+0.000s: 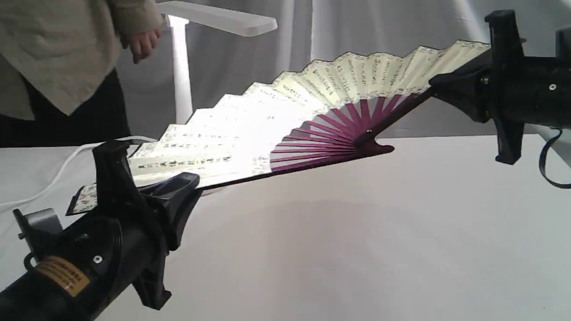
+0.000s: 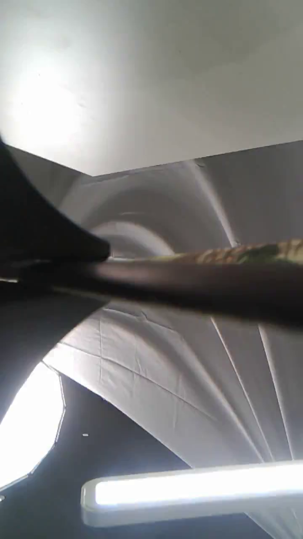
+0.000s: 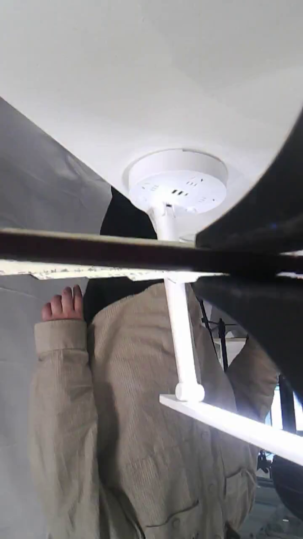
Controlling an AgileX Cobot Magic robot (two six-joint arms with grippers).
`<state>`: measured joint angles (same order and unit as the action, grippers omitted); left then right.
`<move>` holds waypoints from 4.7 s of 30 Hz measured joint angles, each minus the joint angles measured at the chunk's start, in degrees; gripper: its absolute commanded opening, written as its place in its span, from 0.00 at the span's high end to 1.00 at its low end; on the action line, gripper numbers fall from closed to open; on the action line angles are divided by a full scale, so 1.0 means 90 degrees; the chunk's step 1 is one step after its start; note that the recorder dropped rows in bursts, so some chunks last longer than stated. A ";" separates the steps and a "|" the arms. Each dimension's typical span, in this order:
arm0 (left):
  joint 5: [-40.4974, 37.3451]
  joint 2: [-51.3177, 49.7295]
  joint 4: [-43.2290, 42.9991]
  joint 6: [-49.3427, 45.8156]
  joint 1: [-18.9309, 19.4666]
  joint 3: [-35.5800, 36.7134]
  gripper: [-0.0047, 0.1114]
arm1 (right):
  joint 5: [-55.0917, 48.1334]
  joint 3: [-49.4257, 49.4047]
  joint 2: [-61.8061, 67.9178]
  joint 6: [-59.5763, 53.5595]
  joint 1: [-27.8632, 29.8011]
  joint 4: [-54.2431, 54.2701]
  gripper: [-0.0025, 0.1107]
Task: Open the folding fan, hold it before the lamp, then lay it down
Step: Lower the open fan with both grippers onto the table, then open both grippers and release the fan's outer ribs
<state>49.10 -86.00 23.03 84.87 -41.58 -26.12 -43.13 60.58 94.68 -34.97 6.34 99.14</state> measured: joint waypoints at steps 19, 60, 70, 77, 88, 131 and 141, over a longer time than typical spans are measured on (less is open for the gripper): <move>0.0378 -0.1187 -0.0649 0.0220 0.0000 -0.0083 0.96 | 0.0375 -0.0163 0.0040 -0.0076 0.0250 -0.1094 0.98; 0.0097 -0.2676 -0.1560 0.0763 0.0021 -0.0774 0.94 | 0.2077 -0.1525 0.0040 0.0267 0.0317 -0.1252 0.98; -0.0611 -0.2676 -0.1667 0.0732 0.0021 -0.0784 0.90 | 0.2285 -0.2036 0.0040 0.0349 0.0317 -0.1389 0.98; -0.1032 -0.2709 -0.1765 0.0472 0.0021 -0.0784 0.71 | 0.2244 -0.2036 0.0027 0.0373 0.0317 -0.1486 0.97; -0.0965 -0.2753 -0.1898 0.0401 0.0021 -0.0784 0.56 | 0.2482 -0.2036 0.0027 0.0191 0.0317 -0.2470 0.59; -0.1371 -0.1614 -0.3957 -0.0934 0.0991 -0.0761 0.57 | 0.2024 -0.1934 0.0790 0.0632 0.0317 -0.4439 0.36; -0.2908 -0.0736 -0.5247 -0.0947 0.2004 -0.0903 0.60 | 0.0051 -0.0630 0.0790 0.2056 0.0317 -0.6587 0.36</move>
<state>22.93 -92.62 -24.19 76.34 -23.54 -34.25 -42.67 54.91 101.78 -16.47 9.19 39.86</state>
